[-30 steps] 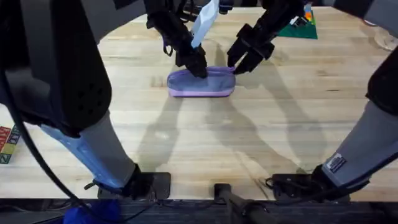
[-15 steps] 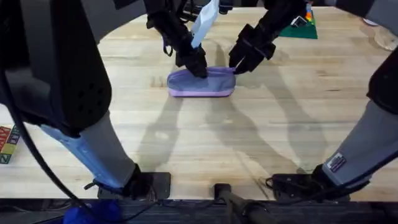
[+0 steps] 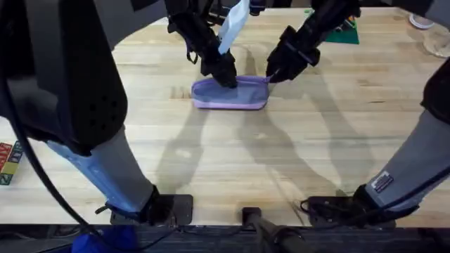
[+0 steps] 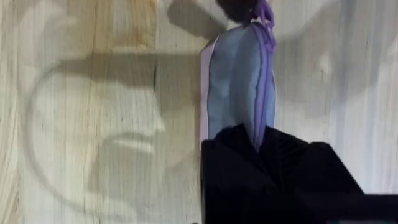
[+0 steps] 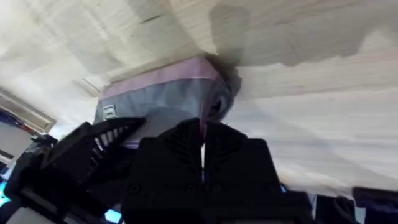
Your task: Unzip the bag, pick up the pens from the table one at a time and place them inside, then zip the bag closed.
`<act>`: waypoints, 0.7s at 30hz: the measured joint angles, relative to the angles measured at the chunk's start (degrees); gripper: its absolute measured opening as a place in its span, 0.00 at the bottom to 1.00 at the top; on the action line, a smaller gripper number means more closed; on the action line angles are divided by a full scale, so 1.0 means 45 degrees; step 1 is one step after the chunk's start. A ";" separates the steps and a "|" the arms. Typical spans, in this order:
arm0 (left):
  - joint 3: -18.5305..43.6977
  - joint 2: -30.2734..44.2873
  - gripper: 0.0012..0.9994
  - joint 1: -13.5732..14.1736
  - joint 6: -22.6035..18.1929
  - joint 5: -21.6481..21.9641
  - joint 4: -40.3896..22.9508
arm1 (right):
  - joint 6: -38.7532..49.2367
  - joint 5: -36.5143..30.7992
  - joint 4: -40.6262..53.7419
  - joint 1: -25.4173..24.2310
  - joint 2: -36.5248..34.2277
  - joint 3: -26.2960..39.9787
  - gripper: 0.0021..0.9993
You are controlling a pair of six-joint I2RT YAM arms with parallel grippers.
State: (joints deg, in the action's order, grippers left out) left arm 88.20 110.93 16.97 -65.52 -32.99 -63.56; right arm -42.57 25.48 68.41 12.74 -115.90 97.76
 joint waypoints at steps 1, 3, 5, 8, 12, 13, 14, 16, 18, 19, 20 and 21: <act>0.0000 0.0000 0.04 -0.0003 0.0000 0.0000 0.0014 | 0.0080 0.0022 0.0085 -0.0074 0.0003 0.0000 0.03; 0.0000 0.0000 0.04 -0.0005 0.0000 0.0001 0.0037 | 0.0191 0.0067 0.0265 -0.0218 0.0000 0.0000 0.03; 0.0000 0.0003 0.04 -0.0005 0.0000 0.0003 0.0042 | 0.0317 0.0107 0.0321 -0.0309 0.0000 0.0000 0.03; 0.0000 0.0000 0.04 -0.0005 0.0000 0.0000 0.0042 | 0.0535 0.0167 0.0474 -0.0337 0.0003 0.0000 0.03; 0.0000 0.0000 0.04 -0.0005 0.0002 0.0005 0.0037 | 0.0708 0.0194 0.0498 -0.0347 0.0000 0.0000 0.03; 0.0000 0.0004 0.04 -0.0005 0.0000 0.0004 0.0037 | 0.0723 0.0199 0.0498 -0.0347 0.0000 0.0000 0.03; 0.0000 0.0001 0.04 -0.0005 0.0004 0.0004 0.0037 | 0.0758 0.0199 0.0498 -0.0347 0.0001 0.0000 0.03; 0.0000 0.0000 0.04 -0.0005 0.0000 0.0000 0.0037 | 0.0793 0.0199 0.0506 -0.0347 0.0004 0.0000 0.03; 0.0000 0.0000 0.04 -0.0005 0.0003 0.0003 0.0037 | 0.0806 0.0199 0.0519 -0.0347 0.0000 0.0000 0.03; 0.0000 0.0003 0.04 -0.0005 0.0000 0.0000 0.0037 | 0.0806 0.0199 0.0527 -0.0347 0.0000 0.0000 0.03; 0.0000 0.0000 0.04 -0.0005 0.0000 0.0005 0.0037 | 0.0806 0.0199 0.0527 -0.0347 0.0000 0.0000 0.03; 0.0000 0.0004 0.04 -0.0005 0.0000 0.0000 0.0037 | 0.0806 0.0194 0.0527 -0.0347 0.0001 0.0000 0.03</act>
State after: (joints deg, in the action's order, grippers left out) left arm 88.20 110.95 16.95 -65.52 -32.99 -63.40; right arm -38.94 26.35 70.78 11.18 -115.89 97.76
